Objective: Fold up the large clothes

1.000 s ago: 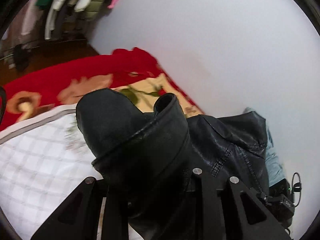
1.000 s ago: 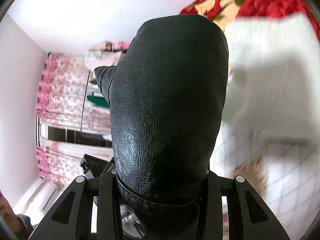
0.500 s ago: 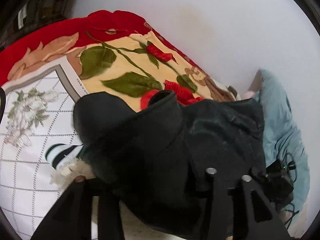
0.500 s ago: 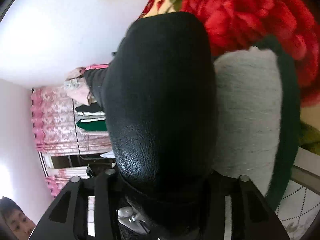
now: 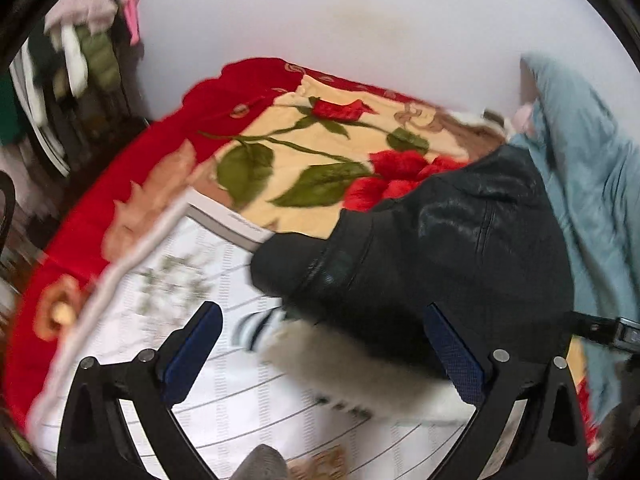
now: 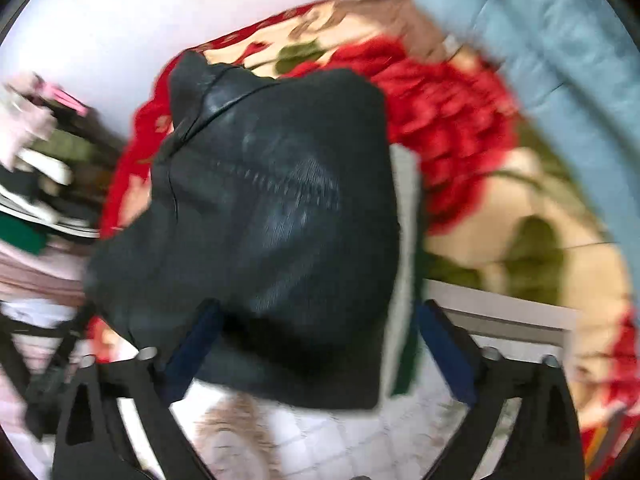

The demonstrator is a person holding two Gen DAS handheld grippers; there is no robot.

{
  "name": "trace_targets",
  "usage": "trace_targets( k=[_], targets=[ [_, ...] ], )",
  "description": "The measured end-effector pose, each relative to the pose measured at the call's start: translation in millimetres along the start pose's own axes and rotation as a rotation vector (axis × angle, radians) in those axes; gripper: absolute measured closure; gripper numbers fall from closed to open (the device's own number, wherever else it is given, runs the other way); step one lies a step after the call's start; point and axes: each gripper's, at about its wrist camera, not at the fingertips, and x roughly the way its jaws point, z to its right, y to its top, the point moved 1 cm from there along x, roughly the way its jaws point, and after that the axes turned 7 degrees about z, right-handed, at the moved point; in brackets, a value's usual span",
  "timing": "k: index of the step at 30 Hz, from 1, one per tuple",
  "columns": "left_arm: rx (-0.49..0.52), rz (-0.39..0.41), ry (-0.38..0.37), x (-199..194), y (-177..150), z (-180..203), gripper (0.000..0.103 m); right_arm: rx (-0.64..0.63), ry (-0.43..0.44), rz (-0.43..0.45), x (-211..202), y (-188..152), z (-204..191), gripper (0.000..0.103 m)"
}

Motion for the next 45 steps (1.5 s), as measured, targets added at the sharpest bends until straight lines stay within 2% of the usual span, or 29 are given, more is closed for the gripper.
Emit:
trace_targets(
  k=[4,6,9,13,17,23,27,32,37,45],
  targets=[
    [0.064,-0.010,0.018,-42,6,-1,0.000,-0.087,-0.210,0.081,-48,-36,-33,0.000],
    [0.080,-0.005,0.005,-70,9,-5,0.000,-0.091,-0.250,0.117,-82,-57,-50,0.000],
    [0.105,0.003,-0.018,-113,12,-13,0.000,-0.083,-0.290,0.161,-129,-82,-69,0.000],
    [0.144,0.008,-0.043,-172,12,-25,0.000,-0.051,-0.311,0.202,-214,-116,-113,0.000],
    [0.186,0.047,-0.056,-241,15,-38,0.000,-0.028,-0.341,0.269,-305,-150,-150,0.000],
    [0.191,0.106,-0.086,-326,19,-56,0.000,-0.022,-0.413,0.379,-421,-195,-190,0.000],
    [0.181,0.132,-0.101,-378,18,-63,0.000,-0.025,-0.408,0.422,-485,-222,-208,0.000],
    [0.184,0.180,-0.116,-428,13,-64,0.000,-0.052,-0.412,0.478,-549,-252,-224,0.000],
    [0.184,0.212,-0.122,-466,4,-66,0.000,-0.065,-0.414,0.522,-597,-277,-231,0.000],
    [0.200,0.258,-0.122,-499,-9,-62,0.000,-0.089,-0.411,0.580,-641,-306,-236,0.000]
  ],
)
